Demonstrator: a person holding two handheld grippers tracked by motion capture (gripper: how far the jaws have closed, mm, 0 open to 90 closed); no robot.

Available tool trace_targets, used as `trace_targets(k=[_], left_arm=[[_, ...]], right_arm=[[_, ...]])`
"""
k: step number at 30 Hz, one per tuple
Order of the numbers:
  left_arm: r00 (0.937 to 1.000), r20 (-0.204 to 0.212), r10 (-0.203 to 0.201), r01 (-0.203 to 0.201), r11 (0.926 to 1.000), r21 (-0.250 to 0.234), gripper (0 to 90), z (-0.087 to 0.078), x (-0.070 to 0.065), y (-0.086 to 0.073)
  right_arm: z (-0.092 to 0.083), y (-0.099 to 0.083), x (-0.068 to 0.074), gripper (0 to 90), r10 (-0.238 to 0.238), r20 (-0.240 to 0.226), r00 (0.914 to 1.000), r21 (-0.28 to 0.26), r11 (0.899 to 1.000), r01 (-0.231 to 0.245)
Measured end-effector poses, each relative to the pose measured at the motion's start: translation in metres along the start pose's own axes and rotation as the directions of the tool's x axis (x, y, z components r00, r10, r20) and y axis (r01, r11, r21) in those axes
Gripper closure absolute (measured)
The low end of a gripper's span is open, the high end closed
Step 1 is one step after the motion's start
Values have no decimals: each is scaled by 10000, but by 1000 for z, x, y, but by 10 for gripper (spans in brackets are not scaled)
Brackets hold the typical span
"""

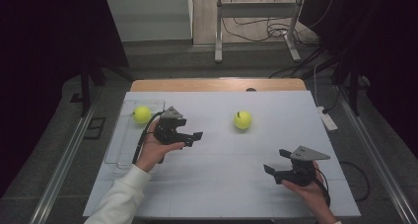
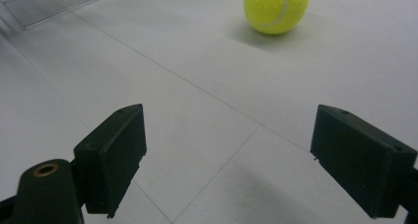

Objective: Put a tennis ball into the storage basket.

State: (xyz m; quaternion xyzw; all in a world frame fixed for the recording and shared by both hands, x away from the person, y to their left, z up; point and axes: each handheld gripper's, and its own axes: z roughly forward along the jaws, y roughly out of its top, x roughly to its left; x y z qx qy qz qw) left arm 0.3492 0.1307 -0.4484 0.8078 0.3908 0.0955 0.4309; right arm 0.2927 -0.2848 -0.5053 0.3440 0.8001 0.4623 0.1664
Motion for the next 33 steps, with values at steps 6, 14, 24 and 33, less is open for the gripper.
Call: trace_targets(k=[6, 14, 24, 33], left_arm=[[9999, 17, -126, 126, 9999, 14, 161, 6, 3, 4], [9997, 70, -221, 220, 9997, 101, 162, 14, 8, 11], [9998, 33, -210, 209, 9994, 260, 162, 27, 10, 19], [9997, 9, -256, 255, 9990, 373, 162, 39, 12, 26]], right_arm=[[0, 0, 0, 143, 2, 0, 10000, 14, 10000, -2], [-1, 0, 1, 143, -17, 26, 10000, 6, 10000, 17], [0, -1, 1, 143, -41, 25, 10000, 29, 10000, 41], [0, -1, 0, 143, -31, 21, 10000, 45, 10000, 30]])
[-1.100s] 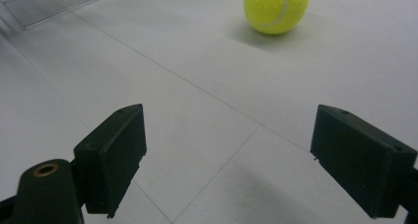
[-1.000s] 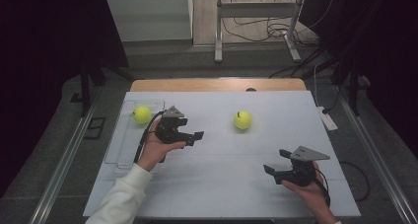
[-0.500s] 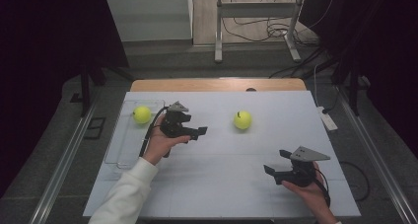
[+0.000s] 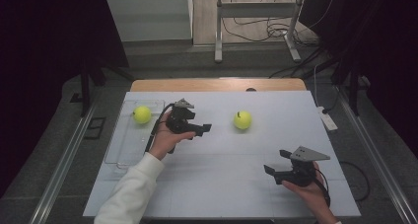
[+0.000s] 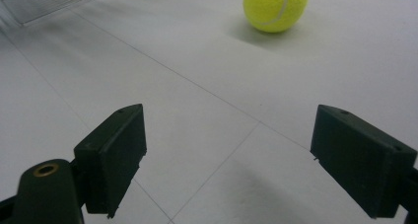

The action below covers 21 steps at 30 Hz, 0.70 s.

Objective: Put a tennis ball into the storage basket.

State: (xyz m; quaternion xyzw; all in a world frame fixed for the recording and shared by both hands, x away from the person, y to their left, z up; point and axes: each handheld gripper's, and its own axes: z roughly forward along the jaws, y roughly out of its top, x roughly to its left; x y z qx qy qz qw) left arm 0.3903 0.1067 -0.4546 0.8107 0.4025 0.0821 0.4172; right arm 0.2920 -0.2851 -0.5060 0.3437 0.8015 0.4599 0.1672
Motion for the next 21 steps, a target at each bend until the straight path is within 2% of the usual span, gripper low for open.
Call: trace_targets(k=[21], left_arm=[[9999, 59, 137, -139, 9994, 317, 163, 25, -3, 16]], right_arm=[[0, 0, 1, 144, -33, -21, 10000, -25, 10000, 33]])
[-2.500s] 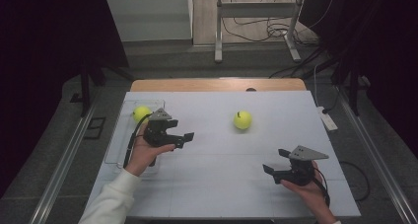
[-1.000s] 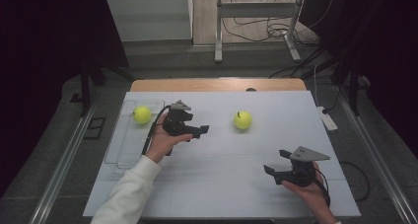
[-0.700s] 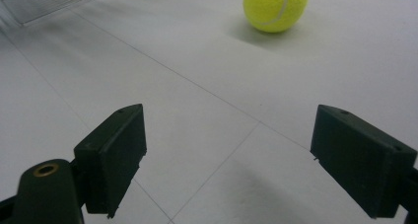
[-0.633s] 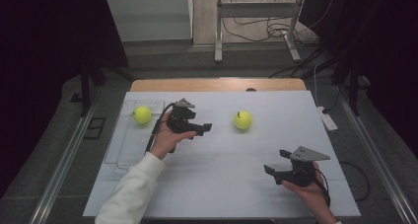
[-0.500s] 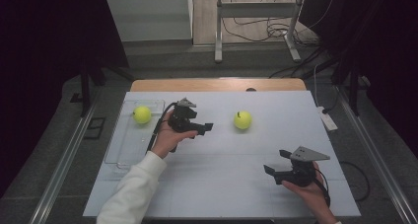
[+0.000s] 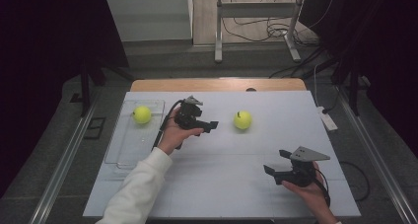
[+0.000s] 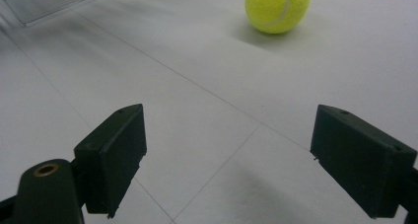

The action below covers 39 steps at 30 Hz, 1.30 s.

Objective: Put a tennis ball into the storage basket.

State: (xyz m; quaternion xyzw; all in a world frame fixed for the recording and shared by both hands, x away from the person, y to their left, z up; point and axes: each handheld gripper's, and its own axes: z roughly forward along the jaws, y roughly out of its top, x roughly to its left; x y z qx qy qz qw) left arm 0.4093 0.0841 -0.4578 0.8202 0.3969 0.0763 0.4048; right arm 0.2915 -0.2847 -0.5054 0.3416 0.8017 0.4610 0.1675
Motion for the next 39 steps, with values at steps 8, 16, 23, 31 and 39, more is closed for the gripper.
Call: trace_targets(k=[8, 16, 23, 31, 39], left_arm=[[10000, 30, 11, -11, 10000, 93, 162, 7, -1, 4], [9999, 132, 23, -26, 9998, 211, 159, 15, -3, 7], [9999, 124, 75, -79, 9995, 293, 159, 20, -3, 11], [10000, 33, 46, -47, 9998, 218, 160, 24, -4, 14], [10000, 84, 6, -8, 9997, 236, 160, 31, -6, 16]], right_arm=[[0, 0, 0, 144, 9, -5, 10000, -5, 10000, -9], [1, 0, 0, 143, 9, -24, 10000, 23, 10000, -9], [0, 0, 0, 143, 10, -46, 10000, 13, 10000, -10], [0, 0, 0, 144, 8, -40, 10000, 10, 10000, -8], [0, 0, 0, 143, 9, -38, 10000, 14, 10000, -9]])
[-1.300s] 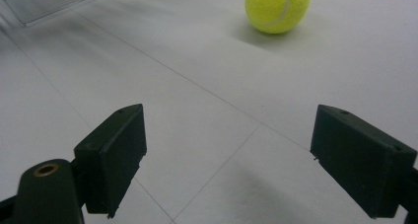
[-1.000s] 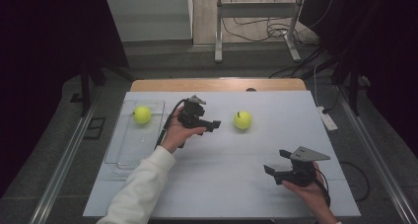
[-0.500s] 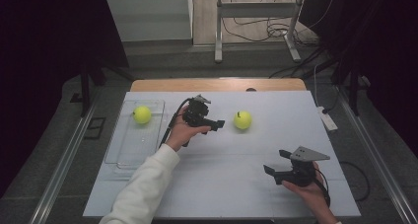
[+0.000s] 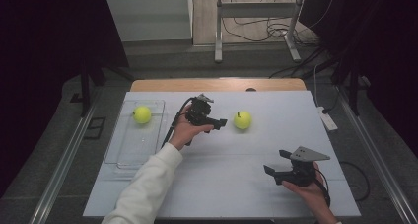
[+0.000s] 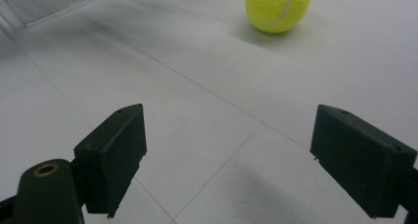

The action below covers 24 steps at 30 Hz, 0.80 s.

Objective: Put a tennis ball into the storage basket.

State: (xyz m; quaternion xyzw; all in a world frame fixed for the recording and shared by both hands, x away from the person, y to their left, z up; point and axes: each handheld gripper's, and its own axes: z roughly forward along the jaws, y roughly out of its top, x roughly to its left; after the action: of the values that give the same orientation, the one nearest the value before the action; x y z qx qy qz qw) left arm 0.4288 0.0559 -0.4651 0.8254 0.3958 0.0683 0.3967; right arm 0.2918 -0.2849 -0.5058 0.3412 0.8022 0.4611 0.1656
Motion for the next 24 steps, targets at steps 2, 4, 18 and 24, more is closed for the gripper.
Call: trace_targets(k=[2, 4, 18, 24], left_arm=[[10000, 50, 25, -25, 10000, 1, 160, 2, -1, 0], [10000, 46, 80, -80, 10000, 15, 160, 4, -2, 1], [9999, 135, 98, -100, 9998, 185, 160, 20, -5, 8], [9998, 166, 71, -74, 9998, 193, 160, 27, -7, 12]], right_arm=[[0, 0, 0, 143, -2, 1, 10000, 0, 10000, 2], [0, 0, 0, 143, 1, 2, 10000, 0, 10000, -1], [0, 0, 1, 143, -3, 13, 10000, 31, 10000, 3], [0, 0, 1, 143, -7, 8, 10000, 42, 10000, 7]])
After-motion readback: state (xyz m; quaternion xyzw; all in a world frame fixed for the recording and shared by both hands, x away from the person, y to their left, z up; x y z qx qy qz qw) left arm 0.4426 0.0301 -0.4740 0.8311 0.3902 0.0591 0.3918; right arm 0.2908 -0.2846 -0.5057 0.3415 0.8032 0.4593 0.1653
